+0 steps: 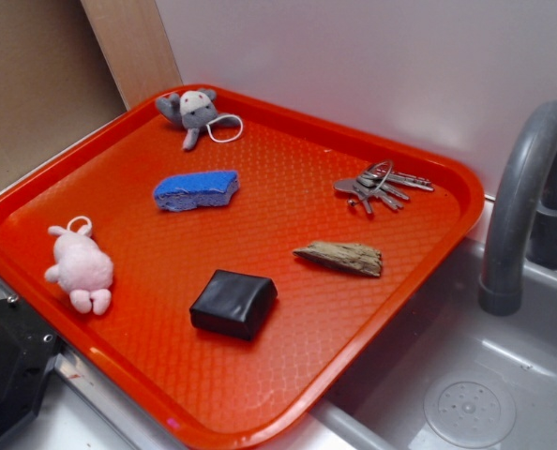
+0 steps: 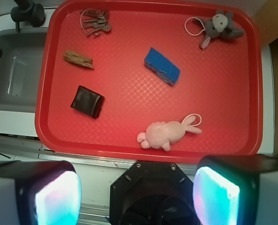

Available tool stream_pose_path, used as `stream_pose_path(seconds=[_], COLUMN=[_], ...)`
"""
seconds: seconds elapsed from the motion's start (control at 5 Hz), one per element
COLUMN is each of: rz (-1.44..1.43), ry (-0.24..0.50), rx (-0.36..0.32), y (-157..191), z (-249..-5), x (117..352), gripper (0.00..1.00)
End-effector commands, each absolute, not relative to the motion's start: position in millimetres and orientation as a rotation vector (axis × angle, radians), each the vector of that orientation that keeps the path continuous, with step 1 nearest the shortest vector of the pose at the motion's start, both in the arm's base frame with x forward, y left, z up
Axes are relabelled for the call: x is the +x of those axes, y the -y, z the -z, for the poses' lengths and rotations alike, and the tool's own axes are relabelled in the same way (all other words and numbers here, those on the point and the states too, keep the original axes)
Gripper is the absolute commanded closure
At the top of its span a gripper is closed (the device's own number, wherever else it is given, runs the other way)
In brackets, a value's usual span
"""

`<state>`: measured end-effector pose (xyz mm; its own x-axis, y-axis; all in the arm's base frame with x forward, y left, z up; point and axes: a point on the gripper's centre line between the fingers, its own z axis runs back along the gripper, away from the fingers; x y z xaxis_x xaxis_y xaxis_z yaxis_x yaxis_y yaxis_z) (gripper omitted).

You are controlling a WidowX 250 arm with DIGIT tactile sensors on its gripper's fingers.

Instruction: Grab the black box.

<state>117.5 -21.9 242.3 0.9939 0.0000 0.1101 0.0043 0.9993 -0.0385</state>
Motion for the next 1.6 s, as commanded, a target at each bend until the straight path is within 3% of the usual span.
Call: stream_pose_path(seconds=[0.0,0.2,0.4,0.8,1.0,1.4], rz=[0.002,0.094,0.18,0.636,0.895,1.235], ry=[0.11,0.166,0.191,0.238,0.149,0.005], rx=[-0.039,0.014,0.019,0.078,0.079,-0.041], y=[22,29,37,79,97,121], z=[-242,-245,-246,-218,-181,-131], x=[118,133,153,208,216,182], gripper=[0.0,0.0,0.0,0.0,0.0,0.0])
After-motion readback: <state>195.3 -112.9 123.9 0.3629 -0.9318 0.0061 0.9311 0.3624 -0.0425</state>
